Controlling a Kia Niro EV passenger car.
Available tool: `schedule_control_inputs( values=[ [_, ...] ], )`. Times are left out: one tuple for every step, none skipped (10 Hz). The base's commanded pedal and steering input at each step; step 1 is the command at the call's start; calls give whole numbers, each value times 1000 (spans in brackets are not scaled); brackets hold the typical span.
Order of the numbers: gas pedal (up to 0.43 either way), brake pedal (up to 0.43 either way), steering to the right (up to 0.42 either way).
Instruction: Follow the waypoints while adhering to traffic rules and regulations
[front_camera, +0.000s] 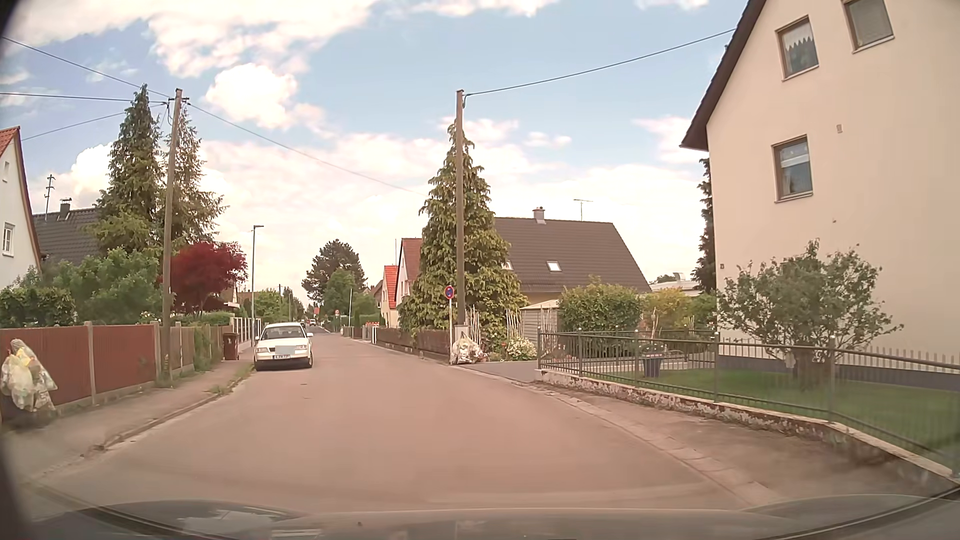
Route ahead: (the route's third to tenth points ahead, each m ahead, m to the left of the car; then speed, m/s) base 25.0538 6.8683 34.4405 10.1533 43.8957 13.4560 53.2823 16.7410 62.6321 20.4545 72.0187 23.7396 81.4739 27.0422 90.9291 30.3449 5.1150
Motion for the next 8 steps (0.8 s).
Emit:
schedule_control_inputs(
  values=[
    [8, 18, -57],
    [8, 18, -64],
    [8, 18, -68],
    [28, 18, -69],
    [67, 18, -70],
    [67, 18, -74],
    [67, 18, -79],
    [67, 18, -83]
  ],
)
